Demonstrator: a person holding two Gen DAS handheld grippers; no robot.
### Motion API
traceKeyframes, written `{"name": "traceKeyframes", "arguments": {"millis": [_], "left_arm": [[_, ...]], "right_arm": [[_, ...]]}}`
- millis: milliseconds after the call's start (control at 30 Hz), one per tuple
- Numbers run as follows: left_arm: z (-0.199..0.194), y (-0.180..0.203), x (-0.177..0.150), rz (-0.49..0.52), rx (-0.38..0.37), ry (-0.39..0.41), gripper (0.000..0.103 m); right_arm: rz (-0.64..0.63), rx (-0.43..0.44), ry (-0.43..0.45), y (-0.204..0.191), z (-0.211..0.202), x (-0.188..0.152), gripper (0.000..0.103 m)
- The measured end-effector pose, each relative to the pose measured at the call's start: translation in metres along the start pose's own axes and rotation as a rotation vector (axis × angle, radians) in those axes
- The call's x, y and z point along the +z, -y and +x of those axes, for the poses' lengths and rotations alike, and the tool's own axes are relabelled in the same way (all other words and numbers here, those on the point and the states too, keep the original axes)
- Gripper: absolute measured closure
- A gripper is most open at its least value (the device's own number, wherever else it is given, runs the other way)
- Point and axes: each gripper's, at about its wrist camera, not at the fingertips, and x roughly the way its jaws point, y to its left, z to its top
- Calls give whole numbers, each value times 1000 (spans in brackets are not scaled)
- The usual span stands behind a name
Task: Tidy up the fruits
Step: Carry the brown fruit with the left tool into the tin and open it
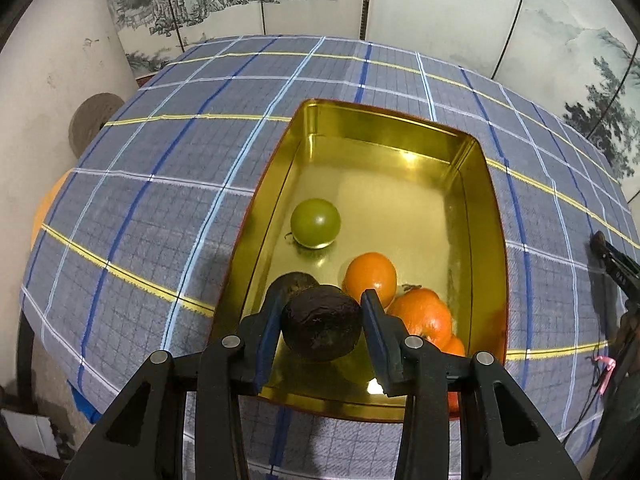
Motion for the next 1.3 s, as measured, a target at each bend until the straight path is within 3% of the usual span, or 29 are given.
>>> {"name": "traceKeyframes", "arguments": {"millis": [1300], "left_arm": [[10, -8, -13, -10, 17, -11, 61]], "right_arm": [[-13, -9, 6, -5, -4, 1, 71]]}}
